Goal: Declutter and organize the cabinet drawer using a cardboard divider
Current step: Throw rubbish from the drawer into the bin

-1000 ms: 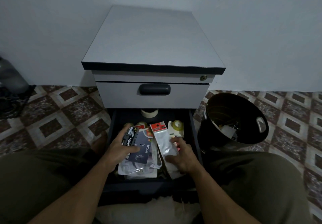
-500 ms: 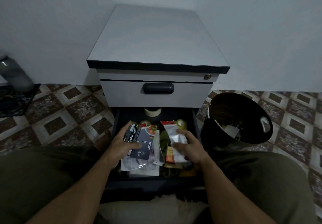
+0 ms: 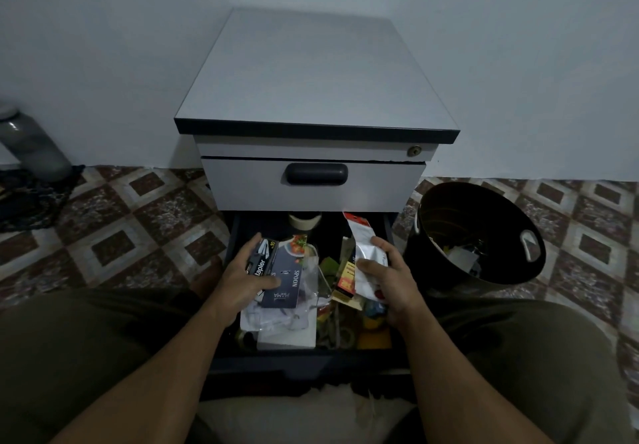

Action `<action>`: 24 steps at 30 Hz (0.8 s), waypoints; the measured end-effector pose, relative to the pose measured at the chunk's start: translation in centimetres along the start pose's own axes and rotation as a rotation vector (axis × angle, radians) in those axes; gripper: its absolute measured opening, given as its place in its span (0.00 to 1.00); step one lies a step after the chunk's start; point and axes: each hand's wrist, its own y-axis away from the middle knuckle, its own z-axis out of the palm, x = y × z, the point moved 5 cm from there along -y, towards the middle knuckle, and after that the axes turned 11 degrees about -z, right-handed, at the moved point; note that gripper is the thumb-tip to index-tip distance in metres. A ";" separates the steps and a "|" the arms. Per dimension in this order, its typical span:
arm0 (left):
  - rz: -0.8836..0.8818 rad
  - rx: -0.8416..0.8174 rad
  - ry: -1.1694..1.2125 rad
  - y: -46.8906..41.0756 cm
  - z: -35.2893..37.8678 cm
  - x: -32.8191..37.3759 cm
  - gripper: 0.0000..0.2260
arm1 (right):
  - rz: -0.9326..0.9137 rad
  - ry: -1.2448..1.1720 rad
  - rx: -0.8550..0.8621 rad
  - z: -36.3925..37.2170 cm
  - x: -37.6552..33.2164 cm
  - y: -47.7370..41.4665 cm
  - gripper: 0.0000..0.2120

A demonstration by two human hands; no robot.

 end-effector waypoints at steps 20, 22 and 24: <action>-0.149 -0.081 -0.252 0.8 1.4 -1.3 0.28 | 0.024 0.458 -0.250 2.3 3.5 1.6 0.20; -0.146 -0.090 -0.272 0.8 1.4 -1.2 0.27 | 0.020 0.487 -0.277 2.4 3.5 1.7 0.21; -0.143 -0.092 -0.278 0.8 1.3 -1.1 0.27 | 0.018 0.485 -0.280 2.4 3.4 1.8 0.21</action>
